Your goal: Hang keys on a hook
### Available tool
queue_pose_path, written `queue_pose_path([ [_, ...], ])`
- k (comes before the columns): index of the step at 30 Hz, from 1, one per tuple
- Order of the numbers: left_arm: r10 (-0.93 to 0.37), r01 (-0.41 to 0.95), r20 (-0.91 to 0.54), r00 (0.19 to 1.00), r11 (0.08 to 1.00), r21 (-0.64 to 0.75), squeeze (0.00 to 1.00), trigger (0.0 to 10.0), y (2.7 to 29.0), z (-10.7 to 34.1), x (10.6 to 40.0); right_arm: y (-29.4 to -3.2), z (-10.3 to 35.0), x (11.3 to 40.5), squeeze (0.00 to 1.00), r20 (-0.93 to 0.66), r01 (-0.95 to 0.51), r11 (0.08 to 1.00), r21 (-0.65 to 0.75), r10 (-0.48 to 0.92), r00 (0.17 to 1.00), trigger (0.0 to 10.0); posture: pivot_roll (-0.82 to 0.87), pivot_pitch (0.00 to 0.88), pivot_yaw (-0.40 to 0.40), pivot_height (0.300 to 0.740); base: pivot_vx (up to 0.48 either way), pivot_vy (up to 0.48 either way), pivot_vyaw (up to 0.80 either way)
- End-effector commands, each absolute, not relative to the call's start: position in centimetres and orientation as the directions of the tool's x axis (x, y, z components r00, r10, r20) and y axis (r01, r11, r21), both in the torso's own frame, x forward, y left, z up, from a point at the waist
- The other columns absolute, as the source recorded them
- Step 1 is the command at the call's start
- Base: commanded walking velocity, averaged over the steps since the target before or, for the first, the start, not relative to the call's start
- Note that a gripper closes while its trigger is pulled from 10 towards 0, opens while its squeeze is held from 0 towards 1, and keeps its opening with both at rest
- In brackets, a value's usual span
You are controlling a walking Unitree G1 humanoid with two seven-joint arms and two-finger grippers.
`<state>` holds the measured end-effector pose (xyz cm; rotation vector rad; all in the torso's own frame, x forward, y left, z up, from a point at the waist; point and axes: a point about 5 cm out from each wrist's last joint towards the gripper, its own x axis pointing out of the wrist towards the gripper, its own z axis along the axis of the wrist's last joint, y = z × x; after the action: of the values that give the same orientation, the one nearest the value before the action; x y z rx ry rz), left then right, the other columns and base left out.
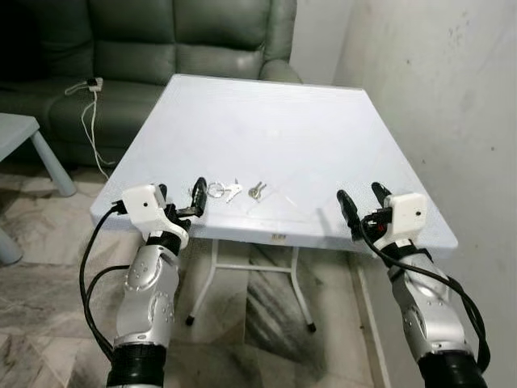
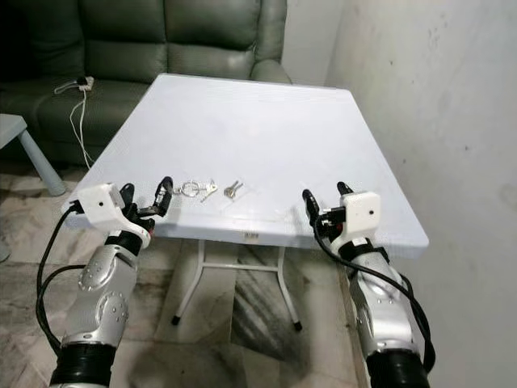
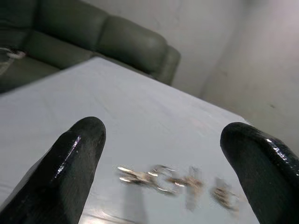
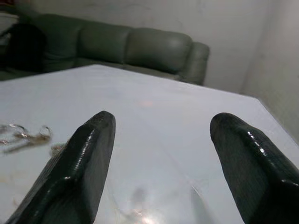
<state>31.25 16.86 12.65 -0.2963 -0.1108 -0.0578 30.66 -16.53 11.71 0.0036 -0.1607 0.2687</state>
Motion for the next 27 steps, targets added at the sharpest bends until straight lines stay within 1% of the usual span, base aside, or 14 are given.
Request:
queue_pose_path([
  [1, -0.044, 0.079, 0.126, 0.991, 0.956, -0.284, 0.0, 10.0, 16.86, 12.94, 31.39, -16.49, 12.35, 30.94, 0.0, 0.176, -0.275, 0.961, -0.031, 0.277, 0.945, 10.0, 0.03, 0.0, -0.099, 0.74, 0.315, 0.296, 0.0],
  [11, -0.041, 0.074, 0.12, 0.992, 0.957, -0.282, 0.0, 10.0, 16.67, 12.89, 31.41, -16.38, 12.38, 30.9, 0.0, 0.18, -0.288, 0.958, -0.02, 0.287, 0.941, 10.0, 0.03, 0.0, -0.099, 0.74, 0.307, 0.289, 0.0],
  [27, -0.027, 0.046, 0.076, 0.997, 0.965, -0.259, 0.0, 10.0, 16.48, 12.27, 31.19, -16.52, 12.21, 30.93, 0.0, 0.158, -0.299, 0.953, -0.038, 0.301, 0.94, 10.0, 0.04, 0.0, -0.106, 0.74, 0.0, 0.0, 0.0],
])
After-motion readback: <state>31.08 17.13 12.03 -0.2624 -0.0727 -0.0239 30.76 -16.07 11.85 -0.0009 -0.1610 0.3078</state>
